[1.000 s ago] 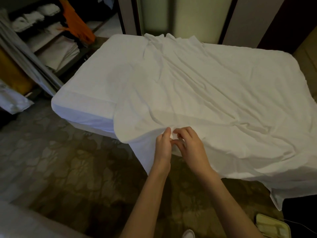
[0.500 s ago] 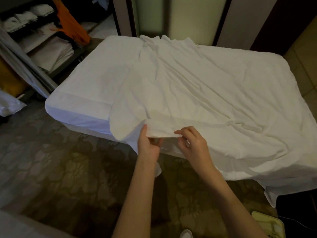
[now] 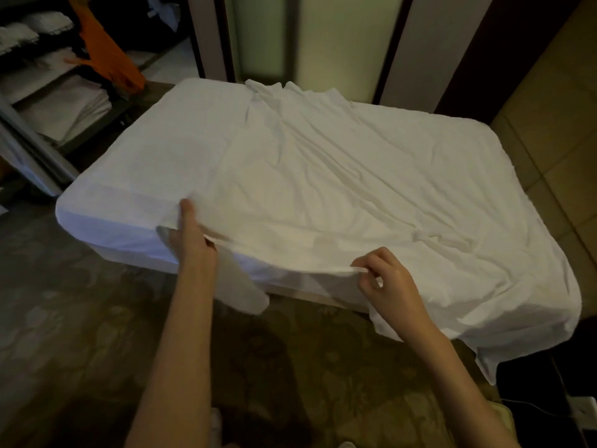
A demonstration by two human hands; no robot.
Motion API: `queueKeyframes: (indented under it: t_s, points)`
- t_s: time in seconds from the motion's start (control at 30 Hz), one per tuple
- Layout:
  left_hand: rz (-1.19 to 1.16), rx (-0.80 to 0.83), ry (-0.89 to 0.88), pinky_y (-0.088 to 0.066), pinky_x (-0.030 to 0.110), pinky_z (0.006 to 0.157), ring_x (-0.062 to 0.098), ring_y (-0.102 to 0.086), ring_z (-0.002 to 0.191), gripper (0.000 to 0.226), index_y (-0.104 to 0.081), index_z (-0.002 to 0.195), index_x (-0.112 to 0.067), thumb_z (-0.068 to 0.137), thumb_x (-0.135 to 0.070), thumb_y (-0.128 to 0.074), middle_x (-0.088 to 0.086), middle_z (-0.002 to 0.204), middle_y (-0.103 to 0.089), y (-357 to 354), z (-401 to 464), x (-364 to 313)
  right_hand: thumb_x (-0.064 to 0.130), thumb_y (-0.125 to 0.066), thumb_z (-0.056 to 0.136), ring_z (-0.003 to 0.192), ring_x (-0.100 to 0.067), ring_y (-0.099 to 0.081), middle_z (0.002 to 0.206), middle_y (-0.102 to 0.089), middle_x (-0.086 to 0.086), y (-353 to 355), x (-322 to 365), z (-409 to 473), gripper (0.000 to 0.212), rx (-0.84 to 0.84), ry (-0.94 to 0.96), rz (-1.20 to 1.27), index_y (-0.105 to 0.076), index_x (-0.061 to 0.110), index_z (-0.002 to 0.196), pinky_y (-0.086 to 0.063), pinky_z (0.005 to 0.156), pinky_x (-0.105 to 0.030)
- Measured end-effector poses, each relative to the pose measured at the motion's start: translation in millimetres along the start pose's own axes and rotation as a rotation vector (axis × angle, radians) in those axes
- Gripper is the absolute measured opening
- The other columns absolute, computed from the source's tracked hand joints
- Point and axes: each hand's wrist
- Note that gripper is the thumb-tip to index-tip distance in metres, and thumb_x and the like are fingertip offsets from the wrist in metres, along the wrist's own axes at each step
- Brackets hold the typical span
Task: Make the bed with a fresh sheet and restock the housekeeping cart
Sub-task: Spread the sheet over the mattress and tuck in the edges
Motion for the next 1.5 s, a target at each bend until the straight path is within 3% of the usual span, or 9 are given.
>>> queueKeyframes:
  t_s: [0.1, 0.23, 0.43, 0.57, 0.67, 0.83, 1.03, 1.33, 1.5]
  points:
    - [0.168, 0.178, -0.043, -0.054, 0.025, 0.068, 0.012, -0.065, 0.087, 0.016, -0.053, 0.093, -0.024, 0.088, -0.019, -0.067, -0.005, 0.095, -0.064, 16, 0, -12, 0.023, -0.065, 0.087, 0.095, -0.005, -0.05, 0.11, -0.044, 0.014, -53, 44, 12, 0.026, 0.039, -0.036, 0.019, -0.058, 0.026, 0.112, -0.045, 0.082, -0.018]
    - [0.426, 0.338, -0.04, -0.055, 0.026, 0.067, 0.02, -0.068, 0.088, 0.014, -0.063, 0.102, -0.011, 0.088, -0.015, -0.065, 0.008, 0.1, -0.069, 41, 18, -21, 0.029, -0.073, 0.081, 0.094, -0.007, -0.049, 0.105, -0.046, 0.01, -141, 140, 43, 0.034, -0.017, 0.076, 0.144, -0.057, 0.016, 0.108, -0.041, 0.078, -0.016]
    - [0.655, 0.468, 0.061, -0.054, 0.029, 0.08, 0.022, -0.065, 0.093, 0.034, -0.062, 0.107, -0.008, 0.092, -0.038, -0.058, 0.003, 0.093, -0.065, 79, 52, -24, 0.003, -0.075, 0.075, 0.092, -0.023, -0.06, 0.107, -0.061, -0.009, -194, 188, 70, 0.037, -0.054, 0.151, -0.048, -0.061, 0.01, 0.108, -0.052, 0.075, -0.031]
    - [0.76, 0.362, -0.037, -0.046, 0.005, 0.055, 0.005, -0.06, 0.073, 0.018, -0.059, 0.102, -0.014, 0.094, -0.029, -0.055, -0.006, 0.082, -0.061, 91, 57, -28, -0.007, -0.066, 0.077, 0.078, -0.026, -0.061, 0.089, -0.064, -0.009, -195, 196, 76, 0.022, 0.029, 0.218, -0.067, -0.064, 0.006, 0.094, -0.053, 0.062, -0.036]
    - [0.627, 0.295, 0.017, -0.046, 0.005, 0.056, 0.005, -0.061, 0.076, 0.021, -0.062, 0.108, -0.009, 0.094, -0.024, -0.058, -0.003, 0.087, -0.062, 99, 63, -33, -0.007, -0.066, 0.075, 0.072, -0.027, -0.062, 0.082, -0.064, -0.009, -191, 196, 74, 0.017, 0.019, 0.216, -0.061, -0.065, 0.006, 0.086, -0.049, 0.058, -0.033]
    - [0.007, 0.178, 0.52, -0.056, 0.033, 0.073, 0.021, -0.065, 0.082, 0.018, -0.063, 0.103, -0.01, 0.089, -0.021, -0.062, 0.014, 0.1, -0.066, 100, 94, -55, 0.0, -0.058, 0.085, 0.084, -0.021, -0.06, 0.091, -0.066, -0.003, -180, 185, 69, 0.014, 0.057, 0.091, -0.022, -0.066, 0.009, 0.093, -0.042, 0.067, -0.024]
    - [-0.012, 0.012, 0.153, -0.057, 0.029, 0.081, 0.017, -0.067, 0.098, 0.023, -0.059, 0.112, -0.016, 0.09, -0.024, -0.063, 0.007, 0.118, -0.065, 107, 135, -115, 0.006, -0.06, 0.088, 0.081, -0.01, -0.054, 0.088, -0.057, 0.01, -175, 173, 61, 0.01, 0.078, -0.006, -0.051, -0.063, 0.014, 0.093, -0.033, 0.063, -0.008]
    - [0.264, 0.193, -0.069, -0.054, 0.018, 0.07, 0.012, -0.059, 0.097, 0.039, -0.048, 0.124, -0.019, 0.09, -0.003, -0.056, -0.009, 0.105, -0.058, 139, 133, -160, 0.033, -0.077, 0.075, 0.099, -0.016, -0.053, 0.113, -0.055, -0.003, -277, 263, 83, 0.049, 0.051, 0.141, -0.046, -0.055, 0.012, 0.114, -0.047, 0.075, -0.024]
    - [0.658, 0.427, -0.187, -0.05, 0.011, 0.059, 0.008, -0.059, 0.082, 0.028, -0.048, 0.108, -0.016, 0.087, 0.001, -0.058, -0.009, 0.09, -0.057, 167, 164, -176, 0.001, -0.084, 0.058, 0.071, -0.023, -0.06, 0.087, -0.062, -0.01, -323, 320, 98, 0.044, -0.118, 0.153, -0.124, -0.058, 0.007, 0.093, -0.048, 0.053, -0.027]
Point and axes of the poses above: each hand's wrist, its own z-axis towards the middle knuckle, its own y-axis out of the back of the hand, x = y × z
